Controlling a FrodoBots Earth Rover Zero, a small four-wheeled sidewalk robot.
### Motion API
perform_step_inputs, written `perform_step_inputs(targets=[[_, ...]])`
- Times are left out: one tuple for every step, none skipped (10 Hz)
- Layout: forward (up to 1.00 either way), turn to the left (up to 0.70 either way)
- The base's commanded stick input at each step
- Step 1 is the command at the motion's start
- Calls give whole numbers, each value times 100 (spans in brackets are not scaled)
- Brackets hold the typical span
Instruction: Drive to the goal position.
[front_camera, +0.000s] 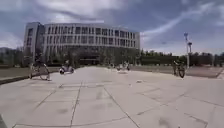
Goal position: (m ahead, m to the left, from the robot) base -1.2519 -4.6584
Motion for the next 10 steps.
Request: perform_step_inputs(targets=[[60,0],[60,0],[60,0],[60,0],[60,0],[60,0],[60,0],[60,0],[60,0],[60,0]])
